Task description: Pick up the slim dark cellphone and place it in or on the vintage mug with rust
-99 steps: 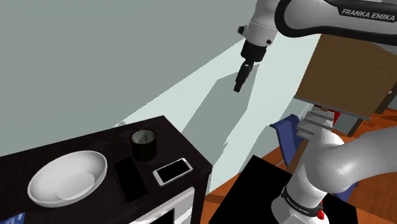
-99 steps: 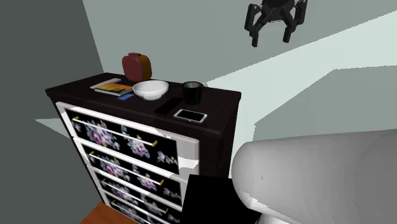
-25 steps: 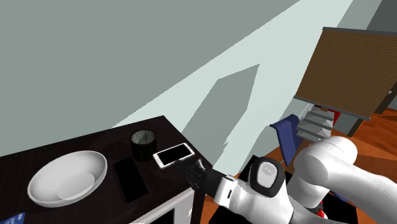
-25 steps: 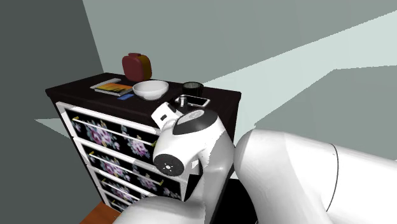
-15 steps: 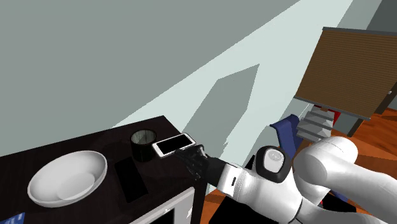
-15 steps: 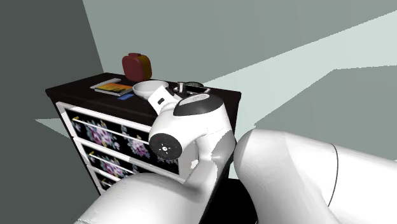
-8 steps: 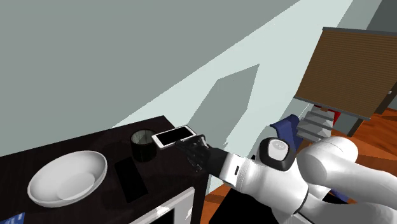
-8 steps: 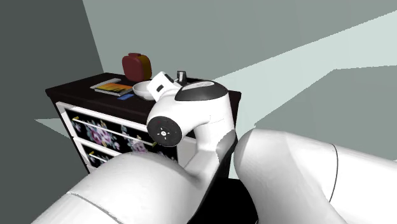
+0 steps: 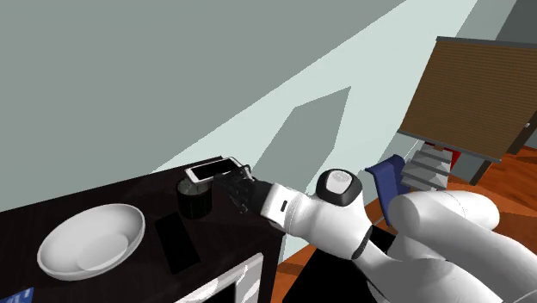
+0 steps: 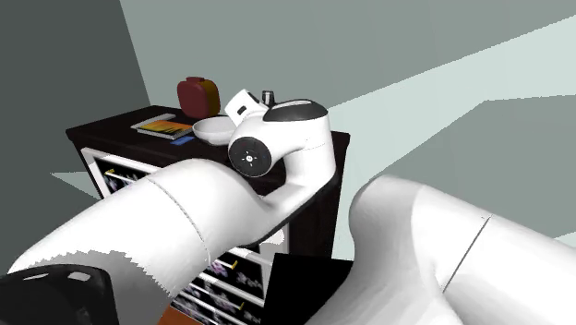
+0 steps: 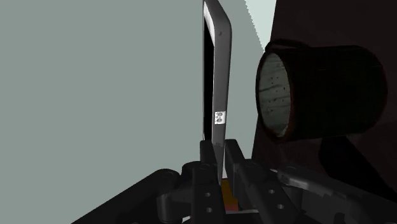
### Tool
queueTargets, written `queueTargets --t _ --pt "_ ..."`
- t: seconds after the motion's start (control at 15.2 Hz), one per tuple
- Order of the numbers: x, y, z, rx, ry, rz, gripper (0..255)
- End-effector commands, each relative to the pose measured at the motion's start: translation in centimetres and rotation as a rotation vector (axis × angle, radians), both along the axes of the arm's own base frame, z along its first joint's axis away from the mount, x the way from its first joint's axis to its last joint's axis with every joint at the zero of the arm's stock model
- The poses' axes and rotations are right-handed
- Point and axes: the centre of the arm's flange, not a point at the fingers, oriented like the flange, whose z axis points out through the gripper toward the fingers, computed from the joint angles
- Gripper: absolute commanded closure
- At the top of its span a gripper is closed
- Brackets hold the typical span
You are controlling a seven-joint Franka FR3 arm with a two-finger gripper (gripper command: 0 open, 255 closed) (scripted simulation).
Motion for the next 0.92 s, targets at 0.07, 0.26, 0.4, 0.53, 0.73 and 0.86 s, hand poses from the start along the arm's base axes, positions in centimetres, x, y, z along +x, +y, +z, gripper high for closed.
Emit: queueTargets --t 0.07,0.26,0.4,0.53,0.73,0.86 --pt "4.3 0.1 -0.1 0.0 0.001 0.0 255" --pt "8.3 0.2 0.0 0.0 0.001 0.0 255" --pt "9.0 0.2 -0.6 0.0 0.001 0.0 255" --pt "9.0 0.2 -1.6 0.0 0.001 0.0 255" --pt "9.0 0.2 -3.2 0.0 0.001 0.0 255" --pt "9.0 0.2 -4.3 0.0 0.001 0.0 255"
